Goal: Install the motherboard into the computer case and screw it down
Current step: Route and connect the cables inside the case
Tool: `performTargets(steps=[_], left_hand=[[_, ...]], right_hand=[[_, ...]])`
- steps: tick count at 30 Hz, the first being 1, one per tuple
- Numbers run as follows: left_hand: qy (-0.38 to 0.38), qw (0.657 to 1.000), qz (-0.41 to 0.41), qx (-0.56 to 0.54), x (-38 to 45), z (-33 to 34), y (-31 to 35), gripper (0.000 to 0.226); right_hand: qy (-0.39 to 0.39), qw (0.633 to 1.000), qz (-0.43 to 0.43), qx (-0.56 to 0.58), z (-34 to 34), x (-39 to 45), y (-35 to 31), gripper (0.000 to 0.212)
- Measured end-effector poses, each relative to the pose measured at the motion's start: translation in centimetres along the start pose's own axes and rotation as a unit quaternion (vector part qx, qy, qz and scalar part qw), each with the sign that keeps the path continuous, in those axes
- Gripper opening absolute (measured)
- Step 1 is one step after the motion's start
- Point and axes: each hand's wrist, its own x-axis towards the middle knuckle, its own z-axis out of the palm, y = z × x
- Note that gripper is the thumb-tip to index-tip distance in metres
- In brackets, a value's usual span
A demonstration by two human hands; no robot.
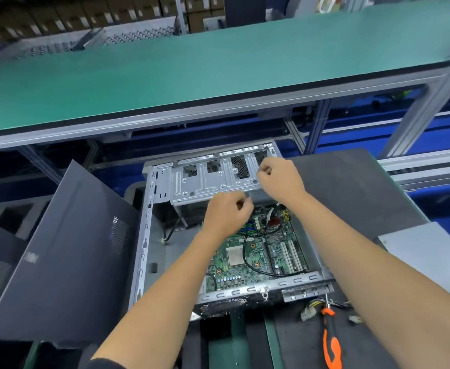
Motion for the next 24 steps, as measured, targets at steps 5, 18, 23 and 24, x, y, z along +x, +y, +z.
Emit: performTargets(steps=[5, 18, 23, 24], left_hand=[[0.023, 0.988, 0.019, -0.148, 2.6, 1.7, 6.1, 0.032], [-0.183, 0.959, 0.049, -0.211, -0.3, 11.7, 20.5, 0.021], [-0.209, 0.965, 0.008, -0.156, -0.8, 15.7, 22.7, 0.016], [-0.21, 0.967, -0.012, -0.146, -0.9, 16.5, 22.9, 0.013]], right_hand=[[0.026, 0.998, 0.008, 0.061, -3.8, -2.9, 0.2, 0.022], [0.147, 0.964, 0.217, 0.05, -14.8, -13.5, 11.3, 0.023], [0.107, 0.967, 0.231, 0.02, -15.9, -15.4, 15.5, 0.02], [0.094, 0.966, 0.239, 0.009, -16.0, -15.7, 16.5, 0.018]])
